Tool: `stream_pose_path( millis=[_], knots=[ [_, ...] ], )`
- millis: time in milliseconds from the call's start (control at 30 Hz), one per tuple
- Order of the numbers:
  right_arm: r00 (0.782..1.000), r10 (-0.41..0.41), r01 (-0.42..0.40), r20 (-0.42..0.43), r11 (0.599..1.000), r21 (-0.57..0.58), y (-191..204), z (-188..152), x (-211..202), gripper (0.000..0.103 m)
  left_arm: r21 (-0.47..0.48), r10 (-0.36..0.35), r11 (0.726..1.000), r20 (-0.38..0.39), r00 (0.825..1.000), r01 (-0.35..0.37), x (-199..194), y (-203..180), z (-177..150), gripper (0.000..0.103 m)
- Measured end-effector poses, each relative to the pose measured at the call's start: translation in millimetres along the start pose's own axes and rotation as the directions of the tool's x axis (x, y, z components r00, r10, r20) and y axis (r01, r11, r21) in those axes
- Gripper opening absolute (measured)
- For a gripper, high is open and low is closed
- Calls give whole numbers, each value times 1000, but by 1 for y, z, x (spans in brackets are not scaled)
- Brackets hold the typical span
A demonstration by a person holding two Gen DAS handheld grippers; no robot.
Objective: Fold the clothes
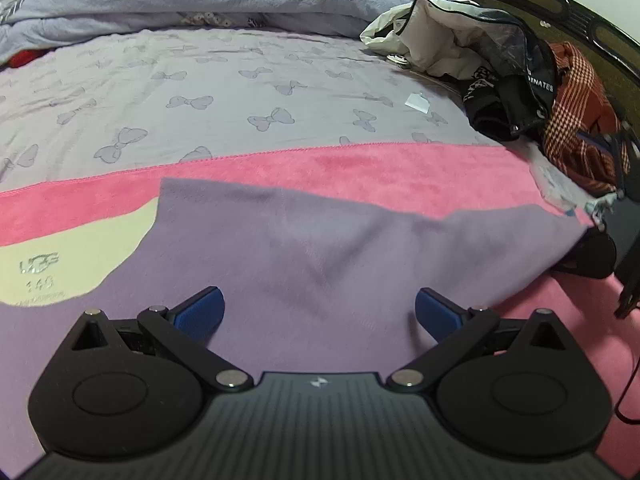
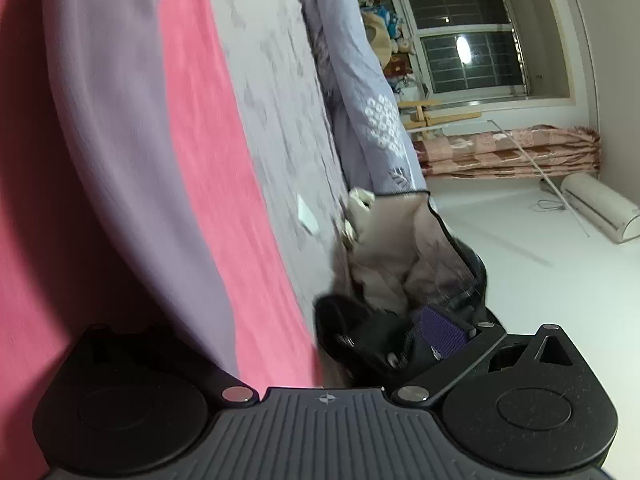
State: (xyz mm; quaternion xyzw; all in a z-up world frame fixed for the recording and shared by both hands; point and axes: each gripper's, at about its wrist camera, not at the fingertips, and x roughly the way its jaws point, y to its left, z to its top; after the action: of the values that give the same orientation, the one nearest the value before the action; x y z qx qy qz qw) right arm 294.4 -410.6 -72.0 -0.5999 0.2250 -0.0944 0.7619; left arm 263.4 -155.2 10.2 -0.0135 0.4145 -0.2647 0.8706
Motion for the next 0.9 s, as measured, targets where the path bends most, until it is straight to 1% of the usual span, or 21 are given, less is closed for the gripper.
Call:
stream_pose_path(
  millis=[67, 133, 167, 233, 367, 433, 500, 533, 667, 700, 733, 800, 833, 900],
  knots=[
    [1000, -19, 19, -15, 1000, -13, -1, -17, 0, 103, -2, -20, 1000, 21, 1000, 20, 4, -5, 11, 102],
    [999, -41, 41, -35, 999, -14, -4, -33, -2, 103, 32, -37, 999, 30, 999, 36, 12, -15, 22, 102],
    [998, -51, 50, -47, 999, -10, -7, -40, -5, 103, 66, -49, 997, 23, 999, 47, 19, -24, 26, 102],
    [995, -70, 70, -72, 998, -1, -11, -55, -10, 103, 138, -76, 988, -4, 997, 76, 33, -43, 31, 102],
    [986, -106, 109, -132, 994, 21, -28, -72, -13, 103, 281, -133, 947, -95, 987, 155, 61, -88, 22, 102],
    [978, -112, 119, -178, 992, 29, -33, -83, -9, 103, 324, -125, 932, -128, 984, 160, 73, -108, 12, 102],
    [966, -113, 124, -234, 992, 35, -34, -99, -6, 103, 380, -82, 917, -121, 989, 122, 78, -126, 6, 102],
    [959, -109, 122, -263, 992, 36, -35, -109, -12, 103, 407, -64, 907, -122, 991, 108, 80, -133, 4, 102],
    [922, -83, 113, -378, 992, 59, -39, -142, -33, 103, 420, -116, 890, -164, 980, 175, 72, -135, 8, 102],
    [911, -74, 114, -406, 991, 74, -42, -149, -40, 103, 400, -139, 896, -156, 978, 191, 64, -128, 11, 102],
    [901, -68, 122, -429, 988, 99, -47, -153, -42, 103, 374, -151, 908, -134, 979, 191, 56, -120, 17, 102],
    [883, -61, 147, -466, 978, 149, -58, -159, -45, 103, 303, -123, 943, -71, 990, 139, 42, -99, 28, 102],
    [883, -49, 157, -467, 968, 194, -65, -156, -49, 103, 266, -106, 957, -40, 994, 113, 35, -88, 33, 102],
    [885, -24, 176, -465, 942, 286, -79, -149, -58, 103, 267, -41, 963, -22, 999, 46, 40, -75, 42, 102]
  ],
)
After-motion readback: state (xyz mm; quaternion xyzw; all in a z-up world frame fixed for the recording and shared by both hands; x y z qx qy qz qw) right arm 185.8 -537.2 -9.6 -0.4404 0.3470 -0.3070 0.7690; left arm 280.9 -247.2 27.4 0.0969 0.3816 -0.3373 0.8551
